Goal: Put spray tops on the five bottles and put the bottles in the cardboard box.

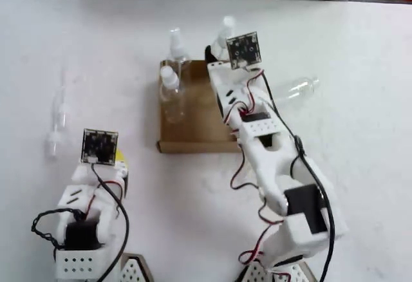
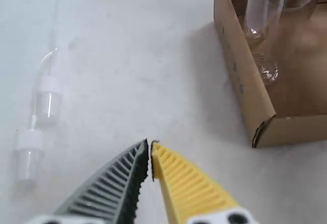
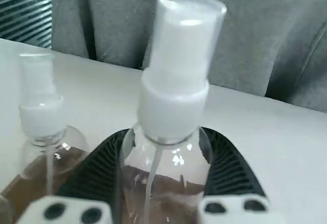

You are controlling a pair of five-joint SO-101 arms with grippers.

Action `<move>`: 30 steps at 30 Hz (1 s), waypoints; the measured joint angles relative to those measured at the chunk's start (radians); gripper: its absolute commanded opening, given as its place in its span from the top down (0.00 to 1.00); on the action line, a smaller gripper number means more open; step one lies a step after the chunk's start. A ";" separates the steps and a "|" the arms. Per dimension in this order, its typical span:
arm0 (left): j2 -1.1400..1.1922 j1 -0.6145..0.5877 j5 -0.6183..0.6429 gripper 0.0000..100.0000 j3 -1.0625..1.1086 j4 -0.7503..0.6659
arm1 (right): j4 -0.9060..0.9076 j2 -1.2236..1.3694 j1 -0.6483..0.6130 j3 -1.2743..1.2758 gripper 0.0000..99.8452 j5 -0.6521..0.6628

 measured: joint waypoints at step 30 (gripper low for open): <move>0.000 0.000 -0.117 0.98 0.000 0.000 | -0.002 0.278 0.052 -0.176 0.91 0.000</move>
